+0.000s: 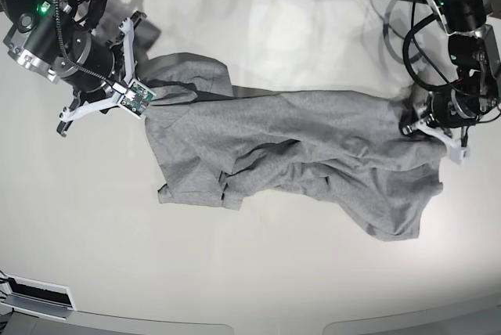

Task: Layout the t-shirt on the table in an organized manner, then fold the t-shirt properly
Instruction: 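Release with the left gripper and regrasp the shirt hem, then lift the shirt with both grippers and swing it flat onto the table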

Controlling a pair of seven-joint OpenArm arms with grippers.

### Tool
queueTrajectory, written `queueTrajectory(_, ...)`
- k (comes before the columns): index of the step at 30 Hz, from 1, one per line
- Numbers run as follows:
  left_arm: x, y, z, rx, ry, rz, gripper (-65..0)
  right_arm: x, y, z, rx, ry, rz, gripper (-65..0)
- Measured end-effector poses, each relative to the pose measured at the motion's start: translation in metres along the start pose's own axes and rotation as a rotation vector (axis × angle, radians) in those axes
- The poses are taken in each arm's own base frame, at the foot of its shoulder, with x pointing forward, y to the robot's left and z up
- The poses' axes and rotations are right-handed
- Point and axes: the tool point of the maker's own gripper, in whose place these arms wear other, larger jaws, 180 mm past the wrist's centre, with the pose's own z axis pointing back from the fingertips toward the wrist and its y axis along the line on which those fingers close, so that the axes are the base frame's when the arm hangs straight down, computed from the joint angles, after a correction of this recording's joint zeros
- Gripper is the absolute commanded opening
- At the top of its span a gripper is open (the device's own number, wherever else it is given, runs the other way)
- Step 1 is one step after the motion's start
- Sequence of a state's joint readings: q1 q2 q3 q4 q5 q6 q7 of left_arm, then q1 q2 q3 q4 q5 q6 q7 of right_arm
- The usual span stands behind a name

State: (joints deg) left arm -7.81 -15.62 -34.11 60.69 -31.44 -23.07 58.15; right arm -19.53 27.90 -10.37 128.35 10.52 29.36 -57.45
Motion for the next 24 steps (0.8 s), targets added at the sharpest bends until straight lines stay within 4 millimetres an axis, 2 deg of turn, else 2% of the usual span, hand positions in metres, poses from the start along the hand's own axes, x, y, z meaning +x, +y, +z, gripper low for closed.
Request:
queueTrajectory(3, -0.013, -0.01, 0.009, -0.078, 0.1, -0.017, -65.0, 0.0, 0.0, 0.0, 0.0, 0.001, 0.0, -65.0)
queueTrajectory(5, -0.01, -0.016, 0.02, -0.121, 0.114, -0.045, -65.0, 0.0, -0.001, 0.0, -0.002, -0.001, 0.0, -65.0)
queueTrajectory(7, 0.005, -0.017, 0.038, -0.134, 0.106, -0.091, -65.0, 0.0, -0.002, 0.0, -0.004, 0.0, -0.001, -65.0)
queueTrajectory(12, 0.062, -0.014, 0.094, -0.093, 0.012, -0.286, -65.0, -0.003, -0.019, 0.008, -0.055, 0.009, -0.004, -65.0)
queueTrajectory(15, 0.083, -0.012, 0.121, -0.073, -0.02, -0.354, -65.0, 0.001, -0.039, 0.02, -0.124, -0.016, -0.026, -65.0)
queueTrajectory(17, 0.092, -0.013, 0.135, -0.082, -0.03, -0.405, -65.0, 0.002, -0.045, 0.024, -0.133, -0.033, -0.051, -65.0)
queueTrajectory(20, 0.103, -0.021, 0.149, -0.133, -0.069, -0.433, -65.0, -0.001, -0.034, 0.027, -0.044, -0.032, -0.05, -65.0)
queueTrajectory(24, 0.1, -0.028, 0.16, -0.206, -0.08, -0.453, -65.0, -0.009, -0.015, 0.029, 0.065, -0.016, -0.012, -65.0)
